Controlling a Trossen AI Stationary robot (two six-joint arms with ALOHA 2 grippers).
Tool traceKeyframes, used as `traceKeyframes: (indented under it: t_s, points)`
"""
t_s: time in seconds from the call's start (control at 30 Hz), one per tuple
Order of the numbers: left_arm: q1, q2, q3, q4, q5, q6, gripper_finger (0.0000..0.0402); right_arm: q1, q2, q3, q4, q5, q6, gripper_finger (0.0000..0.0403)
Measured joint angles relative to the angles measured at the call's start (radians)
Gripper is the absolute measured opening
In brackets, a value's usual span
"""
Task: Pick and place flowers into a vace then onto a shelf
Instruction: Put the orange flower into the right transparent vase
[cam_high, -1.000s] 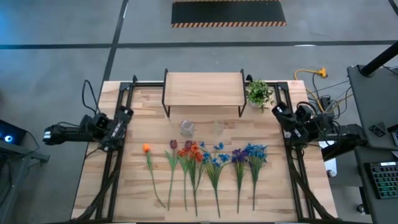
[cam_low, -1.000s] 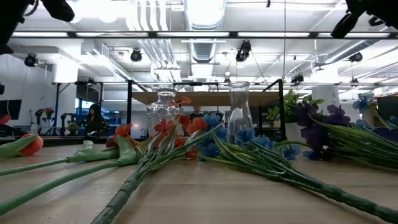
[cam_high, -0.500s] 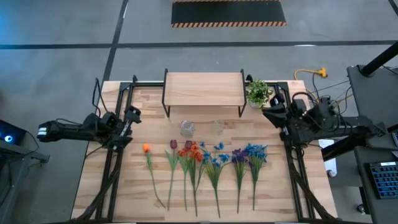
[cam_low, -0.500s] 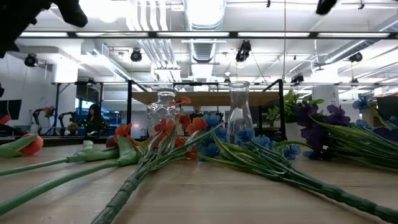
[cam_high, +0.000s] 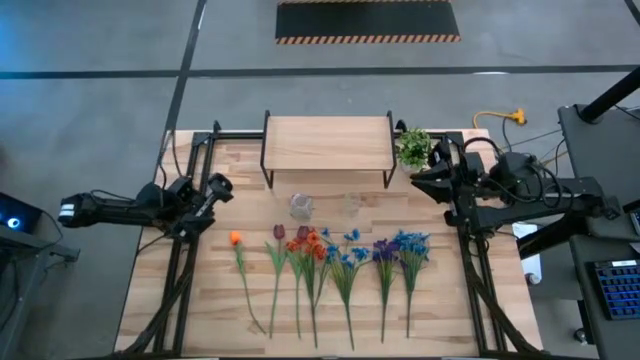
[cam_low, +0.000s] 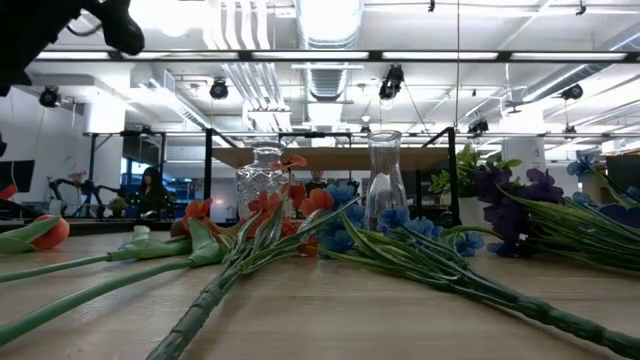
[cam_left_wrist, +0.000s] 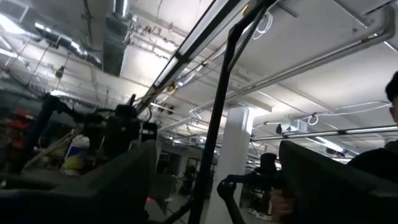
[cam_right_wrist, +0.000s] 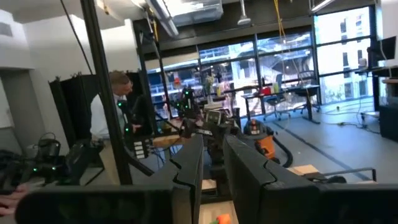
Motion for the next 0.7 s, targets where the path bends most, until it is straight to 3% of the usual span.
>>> traceKeyframes:
  t_s: [0.2, 0.43, 0.57, 0.7]
  points:
    - [0.0, 0.085, 0.003, -0.001, -0.063, -0.125, 0.0322, 0.0, 0.056, 0.046, 0.0, -0.001, 0.002, 0.0057]
    - [0.0, 0.191, 0.015, 0.002, -0.056, -0.242, 0.0322, 0.0, 0.114, 0.099, 0.0, 0.005, 0.002, 0.0057]
    - [0.001, 0.255, 0.015, 0.005, -0.179, -0.242, 0.0322, 0.0, 0.145, 0.12, -0.002, 0.004, 0.007, 0.0057]
    - [0.0, 0.302, 0.015, 0.021, -0.205, -0.243, 0.0322, 0.0, 0.173, 0.133, -0.008, -0.001, 0.026, 0.0057]
